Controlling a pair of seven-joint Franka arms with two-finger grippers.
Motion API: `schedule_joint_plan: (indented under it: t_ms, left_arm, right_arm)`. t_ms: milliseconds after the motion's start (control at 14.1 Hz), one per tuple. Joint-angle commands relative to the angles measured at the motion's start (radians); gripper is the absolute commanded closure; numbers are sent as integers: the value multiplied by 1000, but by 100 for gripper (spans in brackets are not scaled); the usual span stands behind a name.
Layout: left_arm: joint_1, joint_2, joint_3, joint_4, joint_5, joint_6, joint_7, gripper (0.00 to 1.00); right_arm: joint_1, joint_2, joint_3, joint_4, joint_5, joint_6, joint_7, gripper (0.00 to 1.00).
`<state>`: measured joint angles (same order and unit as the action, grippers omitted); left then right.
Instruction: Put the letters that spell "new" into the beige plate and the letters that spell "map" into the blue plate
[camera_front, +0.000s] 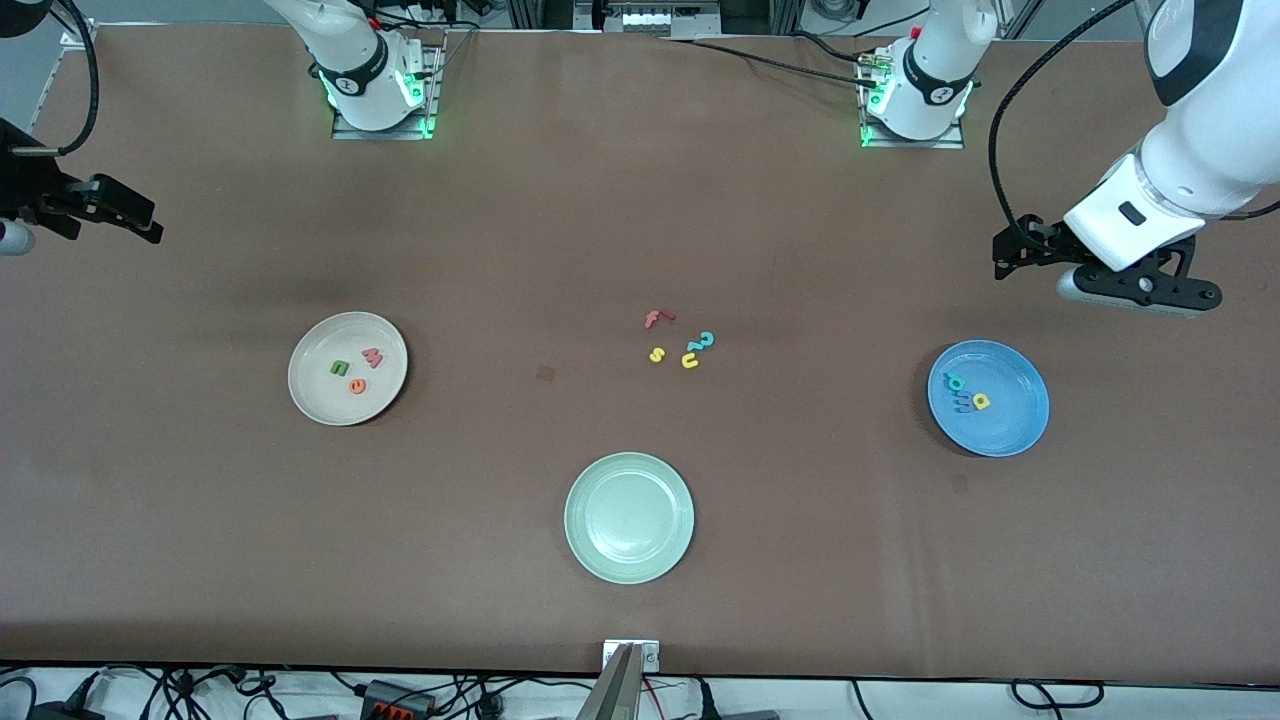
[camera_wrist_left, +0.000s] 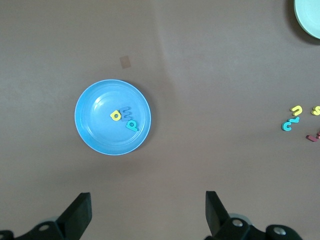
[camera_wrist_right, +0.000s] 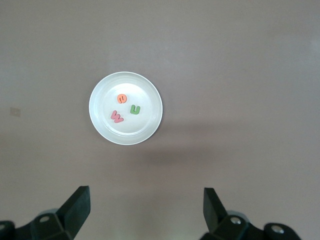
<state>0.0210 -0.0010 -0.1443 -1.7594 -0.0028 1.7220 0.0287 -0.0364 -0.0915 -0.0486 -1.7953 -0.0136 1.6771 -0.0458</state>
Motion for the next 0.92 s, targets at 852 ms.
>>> schedule_joint_plan:
  t_ms: [852]
  left_arm:
    - [14,10,-21,41,23,-44,-9,0]
  right_arm:
    - [-10,-5,12,-21,-23,19,-6,0]
